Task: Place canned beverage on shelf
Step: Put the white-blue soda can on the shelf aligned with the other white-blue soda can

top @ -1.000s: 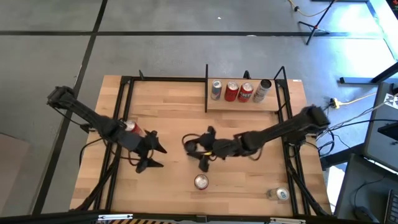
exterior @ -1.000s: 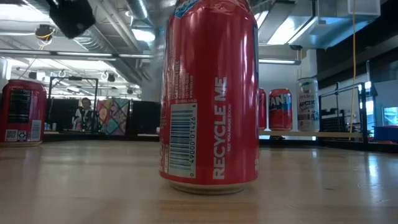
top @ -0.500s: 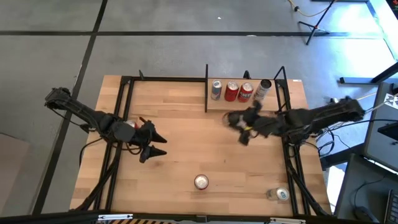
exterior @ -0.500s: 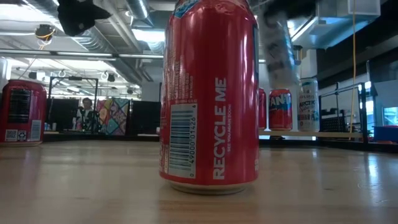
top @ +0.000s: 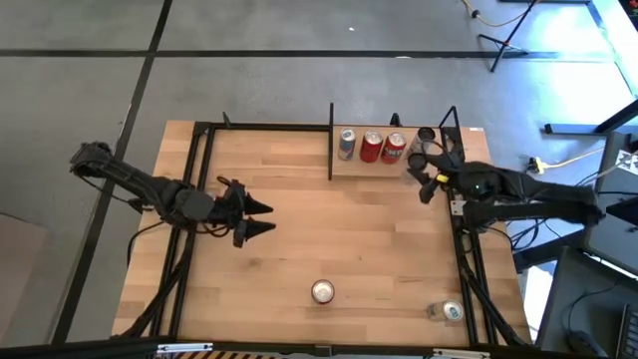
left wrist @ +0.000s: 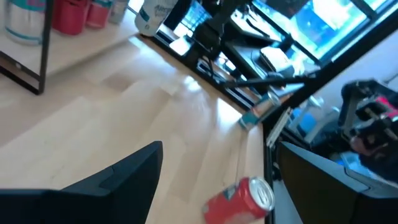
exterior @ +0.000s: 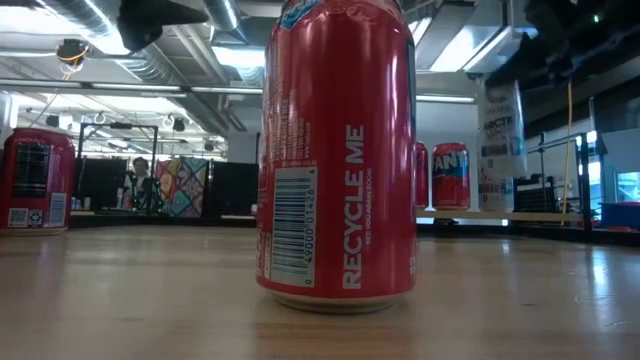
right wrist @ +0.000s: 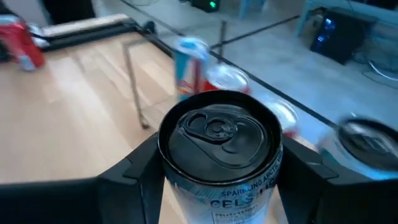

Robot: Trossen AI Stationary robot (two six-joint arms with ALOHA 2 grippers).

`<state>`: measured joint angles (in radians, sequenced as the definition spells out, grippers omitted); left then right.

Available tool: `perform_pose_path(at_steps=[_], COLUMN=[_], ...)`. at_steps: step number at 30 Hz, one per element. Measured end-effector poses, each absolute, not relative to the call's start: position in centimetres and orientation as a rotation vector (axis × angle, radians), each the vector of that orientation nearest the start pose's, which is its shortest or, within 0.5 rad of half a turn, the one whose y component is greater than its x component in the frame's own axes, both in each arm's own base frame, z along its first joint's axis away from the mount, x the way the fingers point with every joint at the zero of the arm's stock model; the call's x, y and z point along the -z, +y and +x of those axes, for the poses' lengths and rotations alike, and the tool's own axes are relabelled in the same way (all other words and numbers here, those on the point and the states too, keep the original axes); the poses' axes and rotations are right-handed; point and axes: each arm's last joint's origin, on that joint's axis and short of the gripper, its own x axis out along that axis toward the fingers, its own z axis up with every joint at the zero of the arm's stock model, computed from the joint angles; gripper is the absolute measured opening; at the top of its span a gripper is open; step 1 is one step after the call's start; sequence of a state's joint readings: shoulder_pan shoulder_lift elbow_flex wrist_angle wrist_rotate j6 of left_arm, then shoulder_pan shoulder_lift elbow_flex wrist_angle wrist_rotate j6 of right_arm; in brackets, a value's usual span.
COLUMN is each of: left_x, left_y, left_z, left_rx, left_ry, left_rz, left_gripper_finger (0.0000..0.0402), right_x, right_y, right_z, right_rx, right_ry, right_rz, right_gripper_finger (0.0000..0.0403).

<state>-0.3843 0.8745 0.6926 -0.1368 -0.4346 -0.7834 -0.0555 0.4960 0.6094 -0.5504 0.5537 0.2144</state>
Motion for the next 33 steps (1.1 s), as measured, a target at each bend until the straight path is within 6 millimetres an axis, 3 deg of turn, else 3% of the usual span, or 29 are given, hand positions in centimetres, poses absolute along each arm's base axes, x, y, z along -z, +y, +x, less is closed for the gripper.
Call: perform_pose_path(at_steps=[9, 20, 33], left_x=[-29.1, -29.2, -29.2], left_y=[-4.0, -1.8, -1.0], left_z=[18.9, 19.4, 19.5], left_rx=[-0.155, -0.131, -0.107], left_ry=[0.270, 0.272, 0.281], left_rz=[-0.606, -0.572, -0.538], left_gripper_finger=[0.0311, 0.0311, 0.0311], right_x=[-25.4, -24.9, -24.4], right_y=[-3.9, -6.2, -8.9], right_z=[9.6, 8.9, 9.2], right_rx=[0.674, 0.779, 0.807], right_ry=[0.396, 0.376, 0.429], right_rz=[0.153, 0.215, 0.249], right_gripper_finger=[0.0217, 0.0217, 0.0217])
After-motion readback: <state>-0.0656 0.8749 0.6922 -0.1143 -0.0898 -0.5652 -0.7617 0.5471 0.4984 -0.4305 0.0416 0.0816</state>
